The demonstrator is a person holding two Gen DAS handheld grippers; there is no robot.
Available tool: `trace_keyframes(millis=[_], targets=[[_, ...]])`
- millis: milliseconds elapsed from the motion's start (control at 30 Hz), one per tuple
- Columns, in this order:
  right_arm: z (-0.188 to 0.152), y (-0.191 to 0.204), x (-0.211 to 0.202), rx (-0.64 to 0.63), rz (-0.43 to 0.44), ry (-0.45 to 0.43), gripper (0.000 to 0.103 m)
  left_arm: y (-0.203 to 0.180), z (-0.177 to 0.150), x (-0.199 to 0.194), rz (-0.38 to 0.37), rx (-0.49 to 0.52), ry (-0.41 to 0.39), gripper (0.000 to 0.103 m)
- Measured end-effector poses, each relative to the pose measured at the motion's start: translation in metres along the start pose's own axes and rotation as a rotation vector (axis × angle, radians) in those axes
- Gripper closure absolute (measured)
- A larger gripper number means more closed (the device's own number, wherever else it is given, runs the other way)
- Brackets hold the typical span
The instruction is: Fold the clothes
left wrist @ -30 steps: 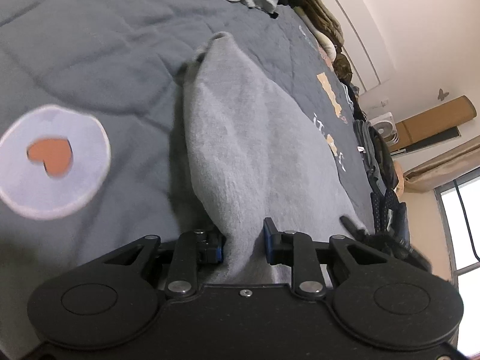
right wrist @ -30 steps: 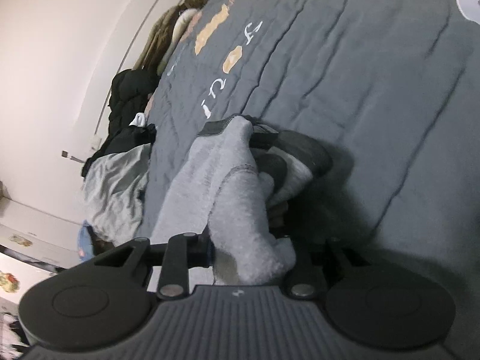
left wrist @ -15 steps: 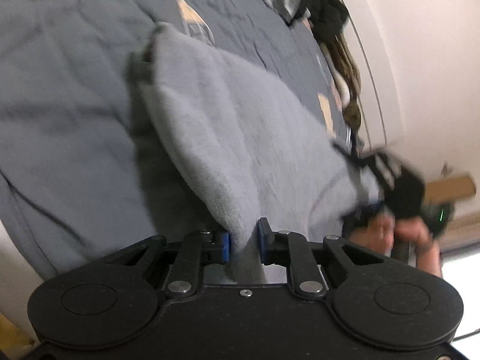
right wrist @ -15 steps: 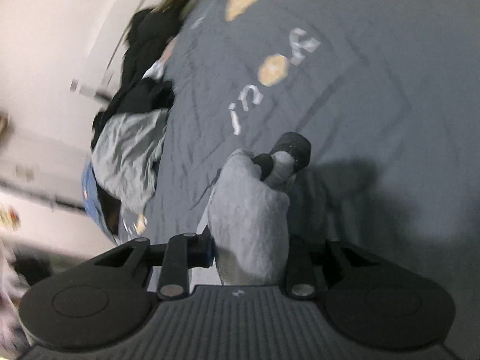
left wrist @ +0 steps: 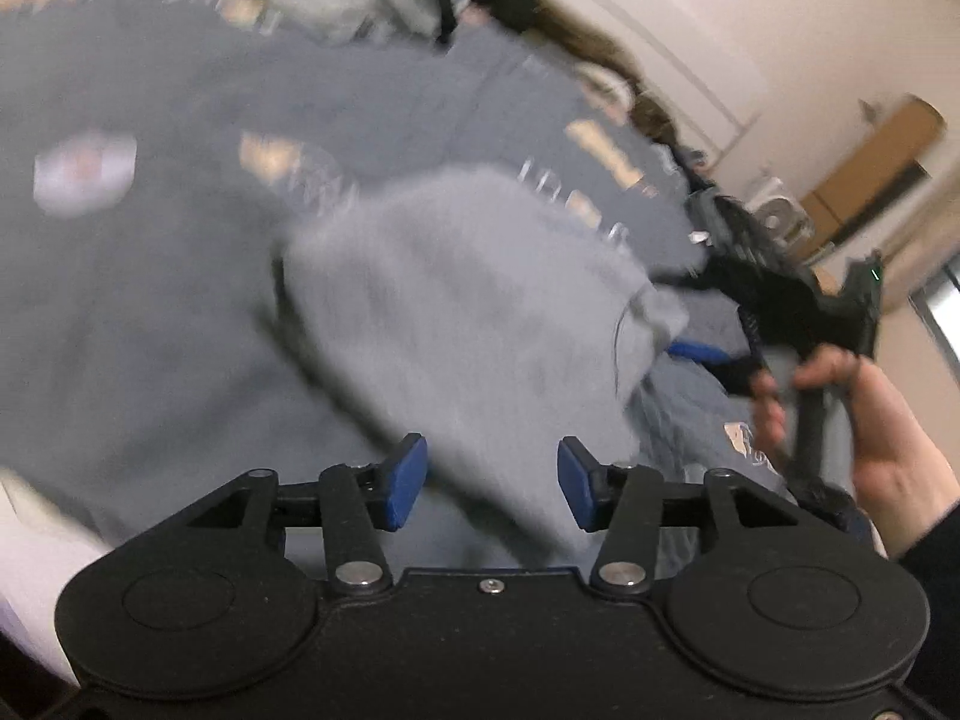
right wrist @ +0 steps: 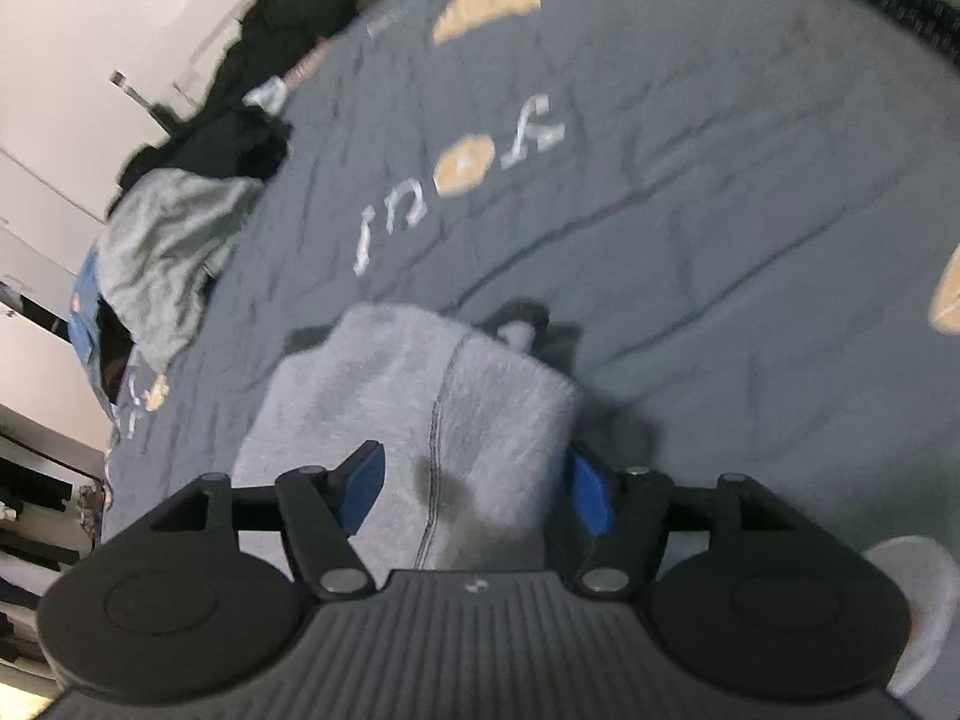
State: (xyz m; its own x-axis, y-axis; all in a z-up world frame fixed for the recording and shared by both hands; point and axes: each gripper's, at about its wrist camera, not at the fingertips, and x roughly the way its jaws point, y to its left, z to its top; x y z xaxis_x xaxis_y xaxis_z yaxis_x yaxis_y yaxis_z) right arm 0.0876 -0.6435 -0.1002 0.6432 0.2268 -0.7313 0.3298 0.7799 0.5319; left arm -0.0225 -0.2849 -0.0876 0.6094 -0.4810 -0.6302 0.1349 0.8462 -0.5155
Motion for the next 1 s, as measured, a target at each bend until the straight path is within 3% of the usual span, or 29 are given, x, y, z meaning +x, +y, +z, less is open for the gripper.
trace_keyframes(millis=[100,167,300,400,500,633,800,867,900,933,1000], targets=[[-0.004,-0.009,-0.036,0.067,0.051,-0.107,0.029,0.005,0.036,-0.007,-0.021,0.149,0.000,0.039],[-0.022,-0.015,-0.056,0.117,0.098,-0.137,0.025,0.021,0.058,0.001,-0.030,0.163,0.027,0.038],[-0.075,-0.023,-0.070,0.185,0.173,-0.132,0.019,0.056,0.077,0.026,0.010,0.107,0.023,0.038],[-0.110,-0.024,-0.067,0.206,0.200,-0.085,0.018,0.092,0.070,0.035,-0.038,-0.037,0.019,0.038],[-0.135,-0.016,-0.067,0.170,0.211,-0.086,0.017,0.105,0.069,0.046,-0.063,-0.104,0.022,0.038],[-0.157,-0.001,-0.064,0.086,0.208,-0.071,0.016,0.093,0.067,0.053,-0.084,-0.054,0.019,0.038],[-0.166,0.011,-0.056,-0.049,0.119,-0.082,0.016,0.084,0.054,0.072,-0.048,-0.014,0.053,0.038],[-0.169,0.007,-0.051,-0.051,0.081,-0.077,0.015,0.084,0.049,0.078,-0.036,-0.008,0.056,0.040],[-0.171,0.004,-0.048,-0.041,0.074,-0.073,0.015,0.086,0.046,0.081,-0.041,-0.015,0.061,0.047],[-0.172,0.001,-0.046,-0.031,0.068,-0.069,0.015,0.087,0.045,0.083,-0.051,-0.021,0.065,0.062],[-0.172,-0.003,-0.039,-0.001,0.078,-0.071,0.014,0.089,0.045,0.087,-0.069,-0.050,0.080,0.078]])
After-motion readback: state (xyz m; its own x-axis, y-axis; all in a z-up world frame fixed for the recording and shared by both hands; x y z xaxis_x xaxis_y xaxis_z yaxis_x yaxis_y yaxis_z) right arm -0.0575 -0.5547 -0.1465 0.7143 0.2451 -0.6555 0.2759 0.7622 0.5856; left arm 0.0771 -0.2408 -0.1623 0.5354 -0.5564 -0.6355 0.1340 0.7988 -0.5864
